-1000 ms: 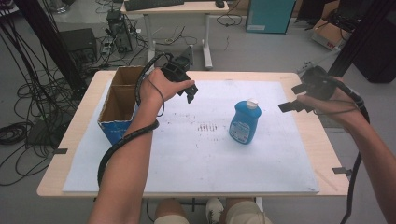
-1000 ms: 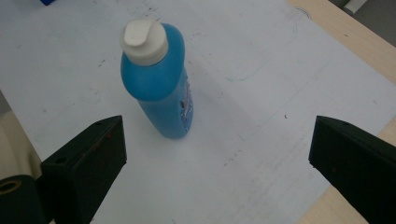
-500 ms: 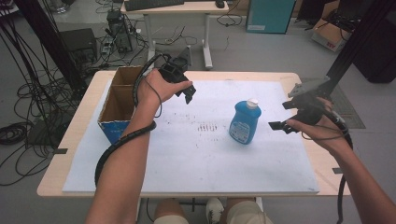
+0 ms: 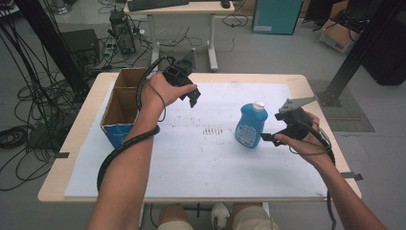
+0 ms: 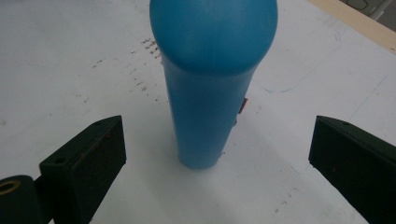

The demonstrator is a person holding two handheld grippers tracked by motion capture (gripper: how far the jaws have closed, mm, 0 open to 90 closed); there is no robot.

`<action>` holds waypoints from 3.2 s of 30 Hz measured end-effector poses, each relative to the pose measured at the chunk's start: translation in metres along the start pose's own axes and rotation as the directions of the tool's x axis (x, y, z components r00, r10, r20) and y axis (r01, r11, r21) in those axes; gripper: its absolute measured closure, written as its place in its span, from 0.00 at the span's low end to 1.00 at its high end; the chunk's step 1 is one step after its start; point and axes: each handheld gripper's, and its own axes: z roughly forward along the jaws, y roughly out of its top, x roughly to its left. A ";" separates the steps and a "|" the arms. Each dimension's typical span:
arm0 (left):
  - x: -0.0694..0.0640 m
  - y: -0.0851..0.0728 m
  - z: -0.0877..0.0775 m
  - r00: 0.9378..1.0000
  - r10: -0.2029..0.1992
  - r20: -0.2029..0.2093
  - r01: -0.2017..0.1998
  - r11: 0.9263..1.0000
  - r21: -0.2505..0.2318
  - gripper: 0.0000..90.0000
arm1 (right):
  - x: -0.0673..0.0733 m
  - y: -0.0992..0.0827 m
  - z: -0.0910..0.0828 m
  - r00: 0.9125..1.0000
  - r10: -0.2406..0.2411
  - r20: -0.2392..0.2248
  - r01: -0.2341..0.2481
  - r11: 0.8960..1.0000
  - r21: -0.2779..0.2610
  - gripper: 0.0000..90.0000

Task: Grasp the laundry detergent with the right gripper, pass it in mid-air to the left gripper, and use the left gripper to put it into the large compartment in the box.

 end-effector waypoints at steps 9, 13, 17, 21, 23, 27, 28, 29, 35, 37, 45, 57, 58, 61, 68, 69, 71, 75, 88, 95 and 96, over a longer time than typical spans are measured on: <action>0.003 -0.002 0.003 1.000 -0.006 0.001 0.006 1.000 0.008 0.06 | 0.006 -0.010 0.028 1.000 0.019 0.002 -0.019 0.999 -0.039 0.04; 0.004 -0.003 0.004 1.000 -0.005 0.001 0.005 1.000 0.010 0.06 | 0.009 -0.013 0.036 0.999 0.039 0.005 -0.039 0.997 -0.066 0.04; 0.005 -0.003 0.005 1.000 -0.004 0.001 0.004 1.000 0.008 0.06 | 0.009 -0.014 0.042 0.999 0.044 0.016 -0.042 0.995 -0.089 0.03; 0.004 -0.003 0.005 1.000 -0.004 0.001 0.004 1.000 0.009 0.06 | 0.010 -0.016 0.047 0.998 0.054 0.027 -0.051 0.993 -0.110 0.03; 0.004 -0.003 0.005 1.000 -0.004 -0.001 0.004 1.000 0.006 0.06 | 0.010 -0.016 0.049 0.998 0.055 0.031 -0.051 0.991 -0.121 0.03; 0.003 -0.002 0.004 1.000 -0.001 -0.003 0.001 1.000 0.009 0.06 | 0.010 -0.019 0.053 0.997 0.059 0.044 -0.052 0.989 -0.135 0.03; 0.003 -0.002 0.004 1.000 0.000 -0.004 0.000 1.000 0.009 0.06 | 0.010 -0.020 0.054 0.997 0.062 0.047 -0.055 0.989 -0.139 0.03; 0.003 -0.002 0.004 1.000 0.009 -0.006 -0.009 1.000 0.013 0.06 | 0.010 -0.020 0.055 0.997 0.059 0.052 -0.051 0.989 -0.140 0.03; 0.003 -0.001 0.004 1.000 0.010 -0.004 -0.010 1.000 0.017 0.06 | 0.010 -0.023 0.059 0.995 0.069 0.067 -0.057 0.985 -0.162 0.02; 0.002 -0.001 0.004 1.000 0.000 -0.003 0.000 1.000 0.009 0.06 | 0.010 -0.023 0.061 0.995 0.070 0.069 -0.058 0.985 -0.166 0.02; 0.002 0.000 0.004 1.000 0.004 -0.007 -0.003 1.000 0.008 0.06 | 0.011 -0.025 0.063 0.995 0.072 0.076 -0.056 0.980 -0.189 0.02; 0.000 0.001 0.003 1.000 0.006 -0.007 -0.006 1.000 0.003 0.06 | 0.012 -0.026 0.065 0.994 0.070 0.081 -0.051 0.976 -0.211 0.02; 0.000 0.001 0.003 1.000 0.006 -0.007 -0.006 1.000 0.003 0.06 | 0.012 -0.026 0.065 0.994 0.070 0.081 -0.051 0.976 -0.211 0.02; 0.001 0.001 0.003 1.000 0.006 -0.008 -0.006 1.000 0.003 0.06 | 0.012 -0.026 0.066 0.994 0.066 0.083 -0.047 0.975 -0.216 0.02; 0.001 0.000 0.003 1.000 0.005 -0.008 -0.005 1.000 0.002 0.06 | 0.012 -0.026 0.066 0.994 0.071 0.087 -0.050 0.973 -0.225 0.02; 0.001 0.000 0.003 1.000 0.005 -0.008 -0.005 1.000 0.002 0.06 | 0.012 -0.026 0.066 0.994 0.070 0.086 -0.049 0.973 -0.227 0.02; 0.001 0.000 0.002 1.000 0.006 -0.009 -0.006 1.000 0.000 0.06 | 0.012 -0.026 0.066 0.994 0.068 0.086 -0.047 0.972 -0.229 0.02; 0.000 0.000 0.001 1.000 0.007 -0.010 -0.007 1.000 -0.001 0.06 | 0.012 -0.026 0.066 0.994 0.067 0.086 -0.045 0.971 -0.235 0.02; 0.001 0.002 0.001 1.000 0.013 -0.010 -0.013 1.000 -0.003 0.06 | 0.012 -0.025 0.067 0.994 0.067 0.086 -0.044 0.969 -0.244 0.02; 0.002 0.001 0.001 1.000 0.012 -0.012 -0.012 1.000 -0.004 0.06 | 0.012 -0.025 0.067 0.994 0.067 0.090 -0.042 0.967 -0.251 0.02; 0.002 0.001 0.001 1.000 0.012 -0.012 -0.012 1.000 -0.004 0.06 | 0.012 -0.025 0.067 0.994 0.067 0.090 -0.042 0.967 -0.251 0.02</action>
